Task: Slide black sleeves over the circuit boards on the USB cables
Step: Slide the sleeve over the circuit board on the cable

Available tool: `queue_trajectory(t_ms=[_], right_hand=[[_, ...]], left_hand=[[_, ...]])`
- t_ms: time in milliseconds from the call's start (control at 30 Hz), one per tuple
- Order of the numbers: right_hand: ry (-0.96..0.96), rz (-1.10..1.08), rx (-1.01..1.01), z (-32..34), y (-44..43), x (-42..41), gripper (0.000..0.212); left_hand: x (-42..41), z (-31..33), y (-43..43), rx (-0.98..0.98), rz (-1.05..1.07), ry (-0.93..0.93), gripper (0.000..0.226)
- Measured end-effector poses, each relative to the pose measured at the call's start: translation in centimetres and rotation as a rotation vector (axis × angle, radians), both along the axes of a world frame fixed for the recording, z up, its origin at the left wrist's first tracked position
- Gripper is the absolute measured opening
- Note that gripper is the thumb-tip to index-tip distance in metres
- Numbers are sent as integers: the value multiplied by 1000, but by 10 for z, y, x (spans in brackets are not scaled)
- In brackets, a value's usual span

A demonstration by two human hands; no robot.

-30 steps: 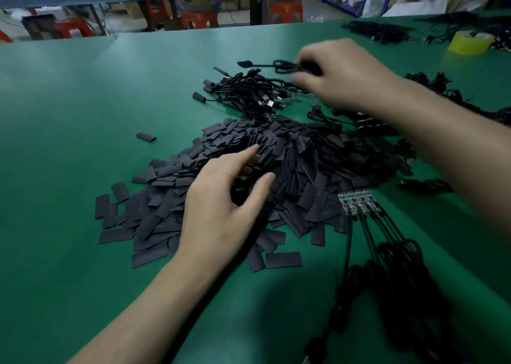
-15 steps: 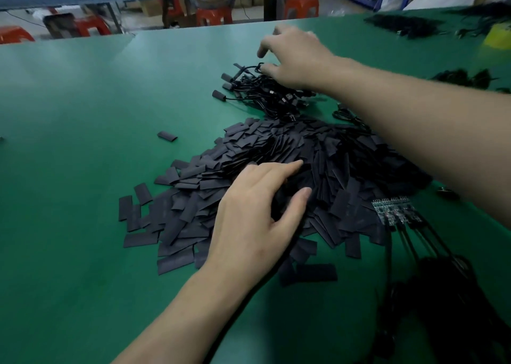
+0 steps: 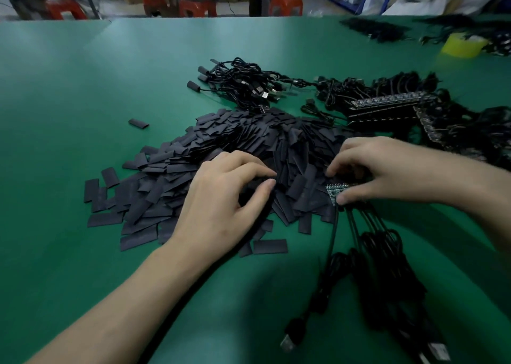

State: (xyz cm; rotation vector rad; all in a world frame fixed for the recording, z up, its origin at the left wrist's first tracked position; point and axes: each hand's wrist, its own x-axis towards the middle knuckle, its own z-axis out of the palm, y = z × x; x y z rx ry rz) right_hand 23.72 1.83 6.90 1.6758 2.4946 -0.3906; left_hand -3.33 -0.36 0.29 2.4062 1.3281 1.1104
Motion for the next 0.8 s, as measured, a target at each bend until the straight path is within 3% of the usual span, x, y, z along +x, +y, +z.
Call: queue_trajectory(t_ms=[233,367,467,633,800], right_hand=[[157,-20,57,-14,-5,4,21],[496,-72,2,-2,-7,-2,13],[781,-45,-99,-3,-13,-25,13],[1110,-140,-76,-28,-25,-59,15],[1167,-210,-171,-36,-30,-54,7]], left_hand=[[1,1,-1,-1,-31,9,16],[4,4,-4,-22,-73,-45,17],[7,6,-7,-98,-155,-144,19],[6,9,-8,-353,-122,-398,22],[8,9,-8,-494,-159,-569,15]])
